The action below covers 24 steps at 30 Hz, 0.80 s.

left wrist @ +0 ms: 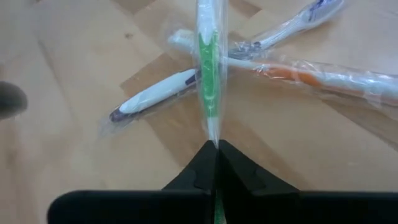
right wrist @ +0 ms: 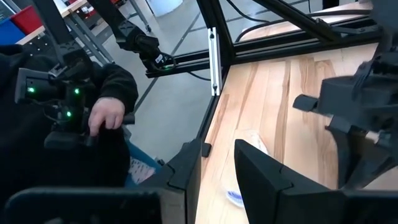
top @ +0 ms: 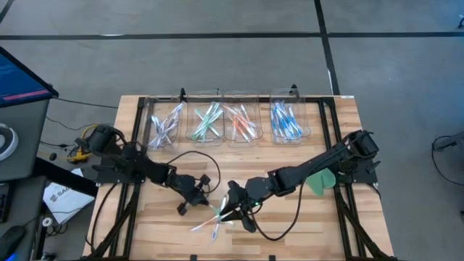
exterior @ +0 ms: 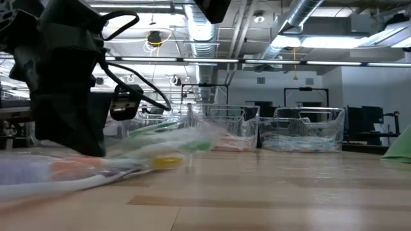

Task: Pick & Place Toothbrushes
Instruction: Put the green toothbrush into the middle left transparent bin

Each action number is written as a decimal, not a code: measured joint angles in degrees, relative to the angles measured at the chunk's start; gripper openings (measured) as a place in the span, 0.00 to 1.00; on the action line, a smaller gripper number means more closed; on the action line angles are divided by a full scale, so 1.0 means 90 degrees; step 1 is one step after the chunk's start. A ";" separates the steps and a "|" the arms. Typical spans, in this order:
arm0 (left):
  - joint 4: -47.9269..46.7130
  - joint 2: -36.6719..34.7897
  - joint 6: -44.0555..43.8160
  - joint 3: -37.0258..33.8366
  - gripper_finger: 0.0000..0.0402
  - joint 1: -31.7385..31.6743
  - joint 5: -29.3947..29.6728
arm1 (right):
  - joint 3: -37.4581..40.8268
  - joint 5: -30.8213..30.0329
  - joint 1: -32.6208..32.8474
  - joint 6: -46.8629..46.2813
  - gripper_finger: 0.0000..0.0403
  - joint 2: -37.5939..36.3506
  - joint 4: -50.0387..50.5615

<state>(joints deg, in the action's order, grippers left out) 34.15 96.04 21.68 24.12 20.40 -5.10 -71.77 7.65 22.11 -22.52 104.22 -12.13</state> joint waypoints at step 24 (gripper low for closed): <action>-0.2986 -0.4841 -0.1619 0.0027 0.00 -0.0019 0.4038 | -0.0005 -0.0004 0.0083 0.0570 0.23 -0.0963 0.1723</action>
<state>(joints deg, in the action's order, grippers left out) 7.28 52.48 7.11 24.36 20.23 31.24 -71.81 7.62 22.85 -17.39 95.56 3.38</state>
